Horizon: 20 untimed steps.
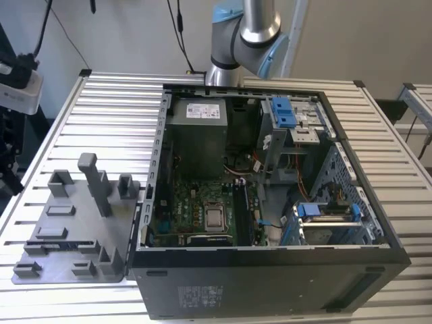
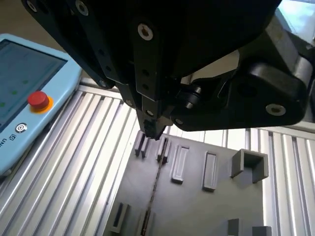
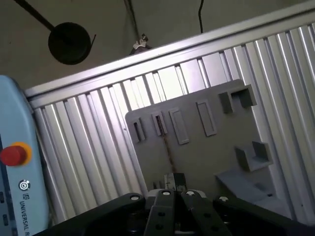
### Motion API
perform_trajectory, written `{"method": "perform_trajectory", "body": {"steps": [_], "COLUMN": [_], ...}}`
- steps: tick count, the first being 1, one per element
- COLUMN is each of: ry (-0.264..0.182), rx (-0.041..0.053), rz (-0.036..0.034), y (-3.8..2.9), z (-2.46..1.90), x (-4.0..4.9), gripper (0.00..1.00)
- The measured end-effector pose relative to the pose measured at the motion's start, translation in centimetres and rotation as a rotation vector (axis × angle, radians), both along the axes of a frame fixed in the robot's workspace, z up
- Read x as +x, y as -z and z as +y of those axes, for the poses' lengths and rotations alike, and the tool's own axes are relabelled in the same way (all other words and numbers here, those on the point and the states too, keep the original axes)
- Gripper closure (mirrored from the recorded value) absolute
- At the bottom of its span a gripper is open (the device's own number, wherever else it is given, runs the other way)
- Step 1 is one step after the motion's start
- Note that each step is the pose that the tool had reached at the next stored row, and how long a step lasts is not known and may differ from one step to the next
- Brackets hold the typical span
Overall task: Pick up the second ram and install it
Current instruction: 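Pick up the second ram and move it above second insertion slot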
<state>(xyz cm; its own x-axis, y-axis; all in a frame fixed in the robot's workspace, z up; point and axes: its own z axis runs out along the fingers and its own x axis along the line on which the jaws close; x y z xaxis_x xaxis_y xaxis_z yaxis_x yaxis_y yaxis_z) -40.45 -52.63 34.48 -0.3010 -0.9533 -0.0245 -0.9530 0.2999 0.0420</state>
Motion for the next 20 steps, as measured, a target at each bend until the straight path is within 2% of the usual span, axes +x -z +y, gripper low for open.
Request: {"method": "perform_trajectory", "body": {"steps": [3, 9, 11, 18, 20], "ry": [-0.040, -0.103, -0.114, -0.136, -0.137], "rx": [0.0002, 0.0003, 0.0006, 0.0008, 0.0007], "rz": [-0.0004, -0.0058, -0.0059, -0.0060, -0.0059], "y": [0.07, 0.29, 0.31, 0.37, 0.36], "z": [0.09, 0.40, 0.53, 1.44, 1.46], "x": [0.00, 0.00, 0.00, 0.01, 0.02], "gripper": [0.89, 0.89, 0.89, 0.89, 0.89]}}
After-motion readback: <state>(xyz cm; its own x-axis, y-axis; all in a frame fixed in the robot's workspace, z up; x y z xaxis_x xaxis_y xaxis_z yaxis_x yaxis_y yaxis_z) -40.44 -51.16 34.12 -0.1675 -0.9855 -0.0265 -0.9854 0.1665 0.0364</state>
